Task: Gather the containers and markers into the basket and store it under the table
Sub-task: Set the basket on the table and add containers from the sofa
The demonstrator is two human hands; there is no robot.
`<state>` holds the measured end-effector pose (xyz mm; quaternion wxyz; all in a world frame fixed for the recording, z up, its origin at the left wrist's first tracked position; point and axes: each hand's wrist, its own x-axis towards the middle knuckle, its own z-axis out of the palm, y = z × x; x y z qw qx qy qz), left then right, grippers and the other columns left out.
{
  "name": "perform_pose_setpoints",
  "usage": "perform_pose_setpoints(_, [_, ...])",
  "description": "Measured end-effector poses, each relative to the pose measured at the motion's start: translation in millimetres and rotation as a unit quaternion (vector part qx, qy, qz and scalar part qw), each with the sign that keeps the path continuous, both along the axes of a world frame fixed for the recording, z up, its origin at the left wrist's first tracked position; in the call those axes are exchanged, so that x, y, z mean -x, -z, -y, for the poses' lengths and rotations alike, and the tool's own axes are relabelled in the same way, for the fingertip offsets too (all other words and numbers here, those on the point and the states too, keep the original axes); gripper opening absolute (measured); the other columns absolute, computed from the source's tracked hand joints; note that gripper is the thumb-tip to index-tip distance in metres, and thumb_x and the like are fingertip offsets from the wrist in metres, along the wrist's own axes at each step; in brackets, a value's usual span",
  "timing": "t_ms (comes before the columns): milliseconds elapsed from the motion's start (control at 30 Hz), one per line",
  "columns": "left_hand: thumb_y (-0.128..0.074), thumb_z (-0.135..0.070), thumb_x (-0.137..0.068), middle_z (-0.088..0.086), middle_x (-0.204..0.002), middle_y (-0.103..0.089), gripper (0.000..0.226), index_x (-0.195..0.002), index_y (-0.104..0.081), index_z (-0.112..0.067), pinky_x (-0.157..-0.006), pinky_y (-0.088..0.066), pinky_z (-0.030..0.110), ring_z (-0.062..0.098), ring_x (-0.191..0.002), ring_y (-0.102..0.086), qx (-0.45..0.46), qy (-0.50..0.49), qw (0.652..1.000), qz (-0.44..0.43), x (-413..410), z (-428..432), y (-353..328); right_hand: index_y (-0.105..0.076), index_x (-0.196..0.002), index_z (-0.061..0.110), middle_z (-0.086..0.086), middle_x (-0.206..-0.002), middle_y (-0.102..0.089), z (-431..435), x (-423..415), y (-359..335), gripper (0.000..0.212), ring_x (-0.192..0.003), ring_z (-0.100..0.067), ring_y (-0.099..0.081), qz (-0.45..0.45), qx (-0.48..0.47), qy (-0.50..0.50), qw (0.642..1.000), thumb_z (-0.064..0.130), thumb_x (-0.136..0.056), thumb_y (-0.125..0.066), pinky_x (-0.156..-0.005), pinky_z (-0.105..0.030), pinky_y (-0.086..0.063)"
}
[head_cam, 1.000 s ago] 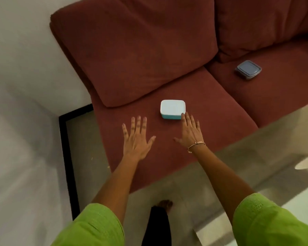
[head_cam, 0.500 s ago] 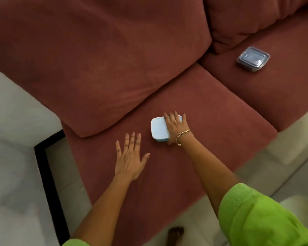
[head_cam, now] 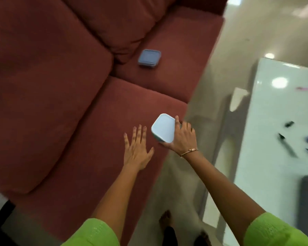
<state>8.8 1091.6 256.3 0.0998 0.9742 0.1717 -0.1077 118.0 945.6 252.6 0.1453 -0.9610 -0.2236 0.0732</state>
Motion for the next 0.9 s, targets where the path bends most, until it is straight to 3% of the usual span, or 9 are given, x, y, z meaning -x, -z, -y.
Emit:
perform_pose_setpoints(67, [-0.037,-0.046,-0.089,0.005,-0.160,0.008,0.081,-0.147,0.011,-0.017,-0.117,0.009,0.054,0.021,-0.147,0.012,0.009,0.061,0.998,0.002,-30,54,-9,-0.025,-0.140,0.006,-0.018,-0.120,-0.052,70,-2,-11,0.120,-0.105,-0.034,-0.050,0.004,-0.002,0.081,0.997,0.081,-0.051,-0.056,-0.082,-0.043,-0.045])
perform_pose_setpoints(200, [-0.038,-0.043,-0.090,0.006,-0.159,0.010,0.079,-0.147,0.011,-0.017,-0.116,0.011,0.053,0.021,-0.147,0.011,0.035,0.166,0.985,-0.014,-71,179,-15,-0.033,-0.134,0.008,-0.015,-0.118,-0.053,220,7,-29,0.109,-0.104,-0.034,-0.050,0.000,-0.012,0.266,0.964,0.067,-0.048,-0.063,-0.080,-0.042,-0.043])
perform_pose_setpoints(467, [-0.038,-0.039,-0.089,0.004,-0.159,0.011,0.079,-0.147,0.012,-0.018,-0.116,0.008,0.053,0.021,-0.146,0.012,0.095,0.359,0.928,-0.015,-60,430,-9,-0.038,-0.124,0.007,-0.021,-0.122,-0.046,499,95,-27,0.100,-0.111,-0.038,-0.046,-0.036,-0.021,0.548,0.835,0.052,-0.045,-0.078,-0.090,-0.046,-0.043])
perform_pose_setpoints(600, [-0.032,-0.041,-0.091,0.004,-0.159,0.014,0.076,-0.145,0.017,-0.018,-0.116,0.012,0.051,0.021,-0.146,0.015,0.075,0.416,0.906,-0.026,-45,501,4,-0.038,-0.119,0.005,-0.022,-0.119,-0.045,569,134,-4,0.099,-0.109,-0.041,-0.048,-0.076,-0.014,0.635,0.769,0.052,-0.043,-0.081,-0.088,-0.050,-0.048])
perform_pose_setpoints(733, [-0.028,-0.045,-0.090,0.002,-0.158,0.014,0.075,-0.145,0.018,-0.020,-0.115,0.013,0.049,0.020,-0.145,0.017,0.056,0.450,0.891,-0.028,-40,528,18,-0.045,-0.110,0.002,-0.020,-0.110,-0.052,600,159,33,0.096,-0.104,-0.037,-0.049,-0.126,0.056,0.671,0.728,0.063,-0.043,-0.077,-0.081,-0.047,-0.043])
perform_pose_setpoints(900, [-0.026,-0.048,-0.091,0.001,-0.157,0.018,0.075,-0.143,0.021,-0.021,-0.115,0.014,0.049,0.021,-0.145,0.017,0.027,0.469,0.882,-0.035,-54,535,40,-0.048,-0.107,-0.004,-0.022,-0.105,-0.058,627,162,71,0.091,-0.099,-0.036,-0.052,-0.122,0.061,0.676,0.724,0.060,-0.048,-0.076,-0.078,-0.041,-0.042])
